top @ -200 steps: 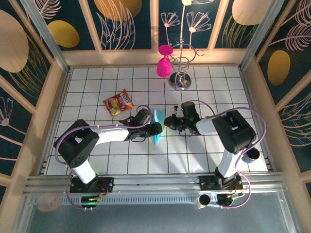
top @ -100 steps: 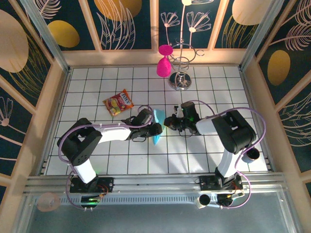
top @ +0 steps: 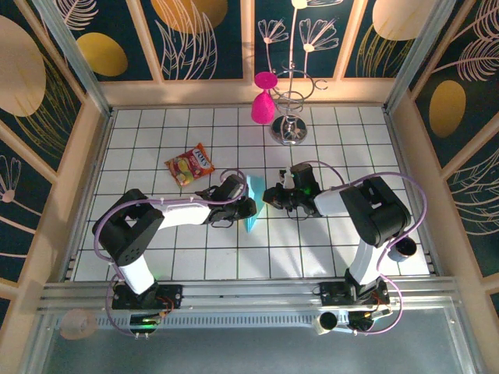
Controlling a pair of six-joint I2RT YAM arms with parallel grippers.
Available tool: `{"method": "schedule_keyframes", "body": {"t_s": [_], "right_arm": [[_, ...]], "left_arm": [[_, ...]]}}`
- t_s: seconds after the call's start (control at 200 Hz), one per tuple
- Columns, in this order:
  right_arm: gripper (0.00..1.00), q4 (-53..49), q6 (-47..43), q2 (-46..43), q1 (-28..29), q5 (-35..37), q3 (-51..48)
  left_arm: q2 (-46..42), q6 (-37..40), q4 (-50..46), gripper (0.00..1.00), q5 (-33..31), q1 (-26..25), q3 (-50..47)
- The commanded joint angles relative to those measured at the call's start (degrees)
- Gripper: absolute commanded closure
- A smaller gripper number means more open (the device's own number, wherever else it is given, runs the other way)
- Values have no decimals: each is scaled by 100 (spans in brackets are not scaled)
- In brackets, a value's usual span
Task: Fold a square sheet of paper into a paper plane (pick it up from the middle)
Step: Move the paper plane to the top-center of the table.
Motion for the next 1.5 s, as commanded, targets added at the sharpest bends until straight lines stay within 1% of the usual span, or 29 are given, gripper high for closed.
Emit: {"method": "schedule_keyframes", "body": {"t_s": [0.0, 0.155, 0.22, 0.275, 0.345, 0.4, 0.445, 0.506, 0.571, 0.731, 0.861, 1.096, 1.201, 1.246, 1.291, 1.497], "right_arm": [[99, 95, 53, 69, 5, -86, 28], [99, 114, 68, 67, 7, -101, 28], [99, 102, 68, 59, 7, -98, 45], [97, 72, 66, 35, 3, -88, 62], [90, -16, 11, -71, 10, -38, 80], [81, -168, -53, -205, 1, 87, 98], [75, -332, -126, -321, -17, 242, 114], [65, -528, -228, -535, -39, 502, 108], [59, -794, -328, -788, -63, 867, 99], [53, -1270, -415, -1405, -136, 1807, -4], [52, -1454, -420, -1716, -188, 2209, -90], [52, -1521, -381, -1798, -261, 2238, -185], [52, -1495, -350, -1780, -270, 2213, -224], [52, -1478, -341, -1768, -273, 2196, -243], [52, -1460, -338, -1751, -273, 2176, -244], [52, -1406, -301, -1688, -278, 2115, -244]], "left_arm": [[5, 86, -172, 70, -115, -26, 196], [58, 139, -263, 76, -147, -25, 278], [60, 172, -320, 81, -202, -29, 304], [56, 219, -394, 85, -265, -31, 341], [47, 286, -516, 90, -391, -26, 401], [33, 352, -630, 93, -514, -26, 460], [20, 434, -736, 94, -597, -26, 518], [3, 548, -927, 95, -779, -28, 581], [12, 701, -1215, 95, -1024, -28, 832], [172, 991, -1706, 94, -1548, -25, 1152], [453, 1086, -1955, 91, -1782, -16, 1373], [791, 1111, -2032, 87, -1548, -22, 1548], [812, 1121, -2166, 80, -1422, -25, 1596], [809, 1140, -2219, 73, -1345, -27, 1622], [828, 1166, -2301, 70, -1280, -19, 1665], [856, 1181, -2328, 70, -980, -27, 1697]]}}
